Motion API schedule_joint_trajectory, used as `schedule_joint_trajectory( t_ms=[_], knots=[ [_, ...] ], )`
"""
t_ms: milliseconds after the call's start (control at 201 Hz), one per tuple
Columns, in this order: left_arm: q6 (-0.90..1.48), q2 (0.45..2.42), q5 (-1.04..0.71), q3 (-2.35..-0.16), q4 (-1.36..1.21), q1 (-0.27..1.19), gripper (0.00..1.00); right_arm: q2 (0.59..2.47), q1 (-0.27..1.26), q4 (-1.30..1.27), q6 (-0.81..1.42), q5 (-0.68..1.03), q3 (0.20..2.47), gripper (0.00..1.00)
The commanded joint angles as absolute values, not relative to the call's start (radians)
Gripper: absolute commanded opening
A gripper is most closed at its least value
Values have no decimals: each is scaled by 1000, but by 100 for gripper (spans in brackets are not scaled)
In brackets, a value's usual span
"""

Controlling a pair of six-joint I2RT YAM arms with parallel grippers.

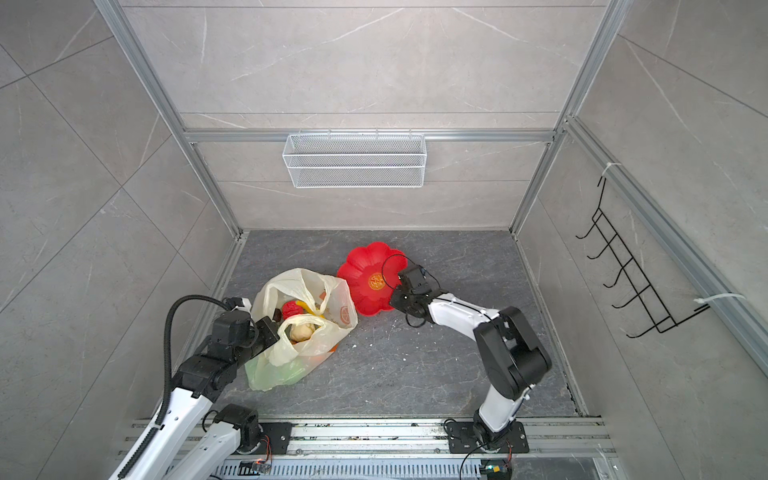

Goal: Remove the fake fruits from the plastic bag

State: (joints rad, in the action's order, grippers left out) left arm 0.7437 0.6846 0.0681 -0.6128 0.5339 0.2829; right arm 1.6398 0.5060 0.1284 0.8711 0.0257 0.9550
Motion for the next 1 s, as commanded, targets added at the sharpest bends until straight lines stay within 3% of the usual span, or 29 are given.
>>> schedule_joint_trajectory(
  t_ms=[0,209,338,781,836,926,990],
  knots=[
    [710,722,16,-644,408,311,0,1506,474,249,862,20,868,0],
    [681,832,93,-692,309,429,0,1354,448,372,873,142,727,0],
    [662,951,45,-767,281,455,0,1290,449,422,899,208,671,0],
    [614,1008,68,-845,271,504,0,1073,449,594,871,80,523,0],
    [616,988,69,-830,277,506,0,1064,448,601,860,63,524,10],
    [618,950,69,-802,293,509,0,1061,448,625,842,31,543,35],
    [618,927,69,-787,314,509,0,1057,448,642,832,16,555,46]
  ],
)
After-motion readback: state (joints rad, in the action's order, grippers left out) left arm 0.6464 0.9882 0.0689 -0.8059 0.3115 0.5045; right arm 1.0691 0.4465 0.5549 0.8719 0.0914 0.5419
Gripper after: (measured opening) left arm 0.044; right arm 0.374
